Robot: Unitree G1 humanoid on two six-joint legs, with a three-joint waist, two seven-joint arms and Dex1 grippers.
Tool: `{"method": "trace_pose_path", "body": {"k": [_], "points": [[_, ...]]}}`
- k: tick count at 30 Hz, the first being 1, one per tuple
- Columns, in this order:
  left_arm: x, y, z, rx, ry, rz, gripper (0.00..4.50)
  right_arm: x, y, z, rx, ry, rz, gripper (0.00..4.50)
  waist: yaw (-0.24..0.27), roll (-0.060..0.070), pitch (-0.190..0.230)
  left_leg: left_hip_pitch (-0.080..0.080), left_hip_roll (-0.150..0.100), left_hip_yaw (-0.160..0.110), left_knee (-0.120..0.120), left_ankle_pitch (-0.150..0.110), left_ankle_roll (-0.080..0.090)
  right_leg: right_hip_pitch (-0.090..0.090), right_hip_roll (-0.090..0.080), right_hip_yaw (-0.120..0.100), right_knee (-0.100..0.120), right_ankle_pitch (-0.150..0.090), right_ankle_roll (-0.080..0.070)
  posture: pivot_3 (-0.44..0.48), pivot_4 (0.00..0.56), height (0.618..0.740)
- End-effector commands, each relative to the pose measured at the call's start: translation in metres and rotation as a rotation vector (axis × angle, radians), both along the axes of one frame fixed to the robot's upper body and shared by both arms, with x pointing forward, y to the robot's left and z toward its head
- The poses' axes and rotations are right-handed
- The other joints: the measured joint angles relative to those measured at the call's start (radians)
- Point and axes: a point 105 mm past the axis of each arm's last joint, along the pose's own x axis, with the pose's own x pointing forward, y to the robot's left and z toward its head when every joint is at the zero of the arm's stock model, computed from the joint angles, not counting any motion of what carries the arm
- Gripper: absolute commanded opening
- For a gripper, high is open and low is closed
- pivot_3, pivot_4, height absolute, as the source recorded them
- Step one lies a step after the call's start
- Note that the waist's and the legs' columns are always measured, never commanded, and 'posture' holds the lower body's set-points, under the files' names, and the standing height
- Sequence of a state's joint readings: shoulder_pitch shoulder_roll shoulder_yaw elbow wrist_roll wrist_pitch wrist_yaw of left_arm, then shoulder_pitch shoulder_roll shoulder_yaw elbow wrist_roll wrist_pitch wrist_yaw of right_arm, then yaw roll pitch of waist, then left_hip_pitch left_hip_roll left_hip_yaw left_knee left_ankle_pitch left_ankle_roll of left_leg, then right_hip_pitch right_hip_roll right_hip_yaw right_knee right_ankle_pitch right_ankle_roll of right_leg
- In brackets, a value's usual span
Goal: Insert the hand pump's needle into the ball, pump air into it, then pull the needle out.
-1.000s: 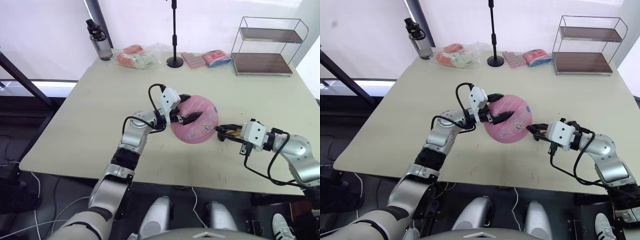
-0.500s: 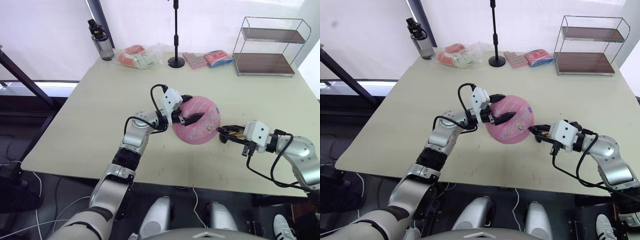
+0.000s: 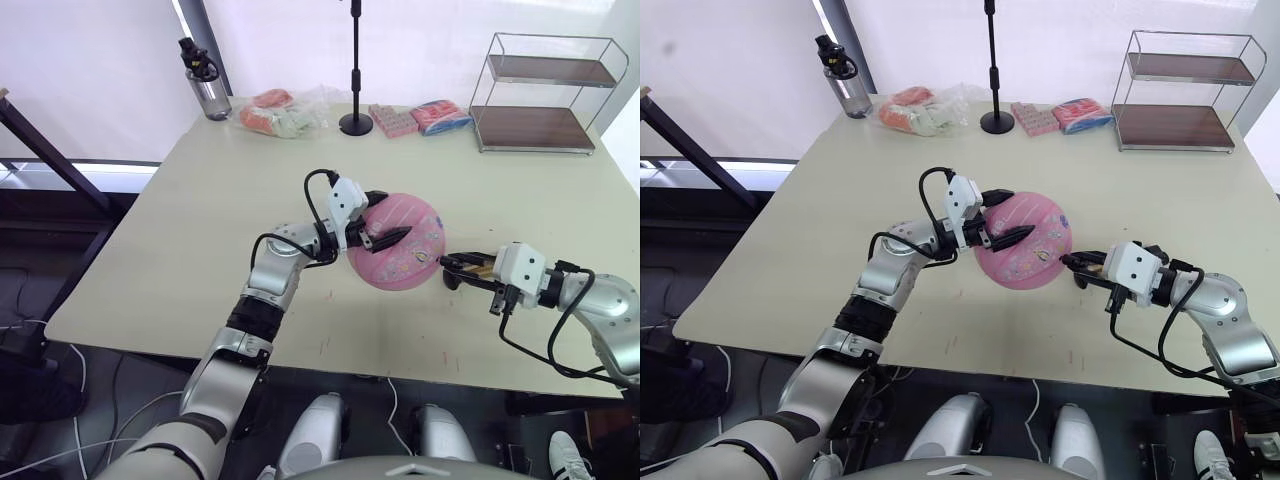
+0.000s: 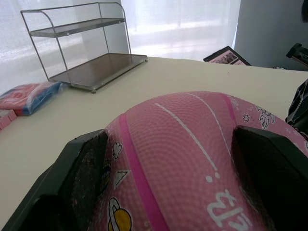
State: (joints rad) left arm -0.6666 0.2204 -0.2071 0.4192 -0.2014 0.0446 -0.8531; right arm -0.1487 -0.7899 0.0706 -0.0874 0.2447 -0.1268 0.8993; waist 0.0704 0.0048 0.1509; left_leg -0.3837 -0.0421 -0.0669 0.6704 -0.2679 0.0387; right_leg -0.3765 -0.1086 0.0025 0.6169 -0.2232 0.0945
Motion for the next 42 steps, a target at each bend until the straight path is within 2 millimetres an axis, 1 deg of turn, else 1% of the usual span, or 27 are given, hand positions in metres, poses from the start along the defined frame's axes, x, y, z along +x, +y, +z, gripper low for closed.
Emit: {"method": "trace_pose_path", "body": {"k": [1,8,10,17,22,24,26,30,37,42], "points": [[-0.008,0.058,-0.118,0.235,0.388,0.204,4.50,0.003,-0.036,0.042,-0.010,-0.130,-0.099,0.33,0.001,0.000,0.000,0.000,0.000,0.000,0.000,0.000,0.000,0.000,0.000,0.000,0.000,0.000,0.000,0.000,0.150,0.731],[-0.008,0.058,-0.120,0.238,0.392,0.207,4.50,0.001,-0.039,0.046,-0.039,-0.147,-0.094,0.33,0.002,0.000,0.000,-0.001,-0.007,-0.005,0.000,-0.001,0.001,0.001,-0.006,-0.003,0.000,-0.001,0.005,0.000,0.150,0.731],[-0.008,0.057,-0.121,0.239,0.395,0.207,4.50,-0.001,-0.038,0.046,-0.076,-0.168,-0.077,0.33,0.002,0.000,-0.001,-0.002,-0.008,-0.006,0.000,-0.001,0.002,0.001,-0.008,-0.004,0.000,-0.002,0.006,0.000,0.150,0.731],[-0.008,0.056,-0.123,0.245,0.404,0.215,4.50,-0.003,-0.038,0.046,-0.104,-0.202,-0.087,0.33,0.004,0.001,-0.001,-0.003,-0.014,-0.009,0.000,-0.001,0.003,0.001,-0.013,-0.007,0.000,-0.004,0.009,0.000,0.150,0.731],[-0.006,0.055,-0.124,0.251,0.408,0.220,4.50,-0.007,-0.038,0.048,-0.191,-0.289,-0.065,0.33,0.011,0.001,-0.001,-0.004,-0.017,-0.010,0.000,-0.001,0.003,0.001,-0.015,-0.008,0.000,-0.004,0.011,0.000,0.150,0.731],[-0.006,0.055,-0.124,0.252,0.407,0.220,4.50,-0.006,-0.040,0.048,-0.174,-0.294,-0.084,0.33,0.014,0.001,-0.001,-0.004,-0.018,-0.011,0.000,-0.001,0.003,0.001,-0.016,-0.009,0.000,-0.005,0.012,0.000,0.150,0.731],[-0.006,0.055,-0.124,0.254,0.407,0.219,4.50,-0.008,-0.041,0.046,-0.203,-0.297,-0.075,0.33,0.016,0.001,-0.001,-0.005,-0.018,-0.012,0.000,-0.001,0.003,0.001,-0.016,-0.009,0.000,-0.005,0.012,0.000,0.150,0.731],[-0.006,0.053,-0.124,0.255,0.408,0.216,4.50,-0.009,-0.044,0.049,-0.198,-0.337,-0.094,0.33,0.022,0.001,-0.001,-0.005,-0.019,-0.012,0.000,-0.001,0.003,0.001,-0.016,-0.009,0.000,-0.005,0.012,0.000,0.150,0.731],[-0.005,0.051,-0.125,0.255,0.409,0.213,4.50,-0.013,-0.052,0.050,-0.277,-0.402,-0.084,0.33,0.028,0.001,-0.002,-0.007,-0.020,-0.014,0.000,-0.001,0.003,0.001,-0.017,-0.011,-0.001,-0.005,0.012,0.000,0.150,0.731],[-0.005,0.051,-0.126,0.257,0.411,0.216,4.50,-0.015,-0.056,0.046,-0.272,-0.389,-0.106,0.33,0.028,0.001,-0.002,-0.010,-0.022,-0.018,0.000,0.000,0.001,0.001,-0.017,-0.012,-0.004,-0.005,0.012,0.000,0.150,0.731]]}}
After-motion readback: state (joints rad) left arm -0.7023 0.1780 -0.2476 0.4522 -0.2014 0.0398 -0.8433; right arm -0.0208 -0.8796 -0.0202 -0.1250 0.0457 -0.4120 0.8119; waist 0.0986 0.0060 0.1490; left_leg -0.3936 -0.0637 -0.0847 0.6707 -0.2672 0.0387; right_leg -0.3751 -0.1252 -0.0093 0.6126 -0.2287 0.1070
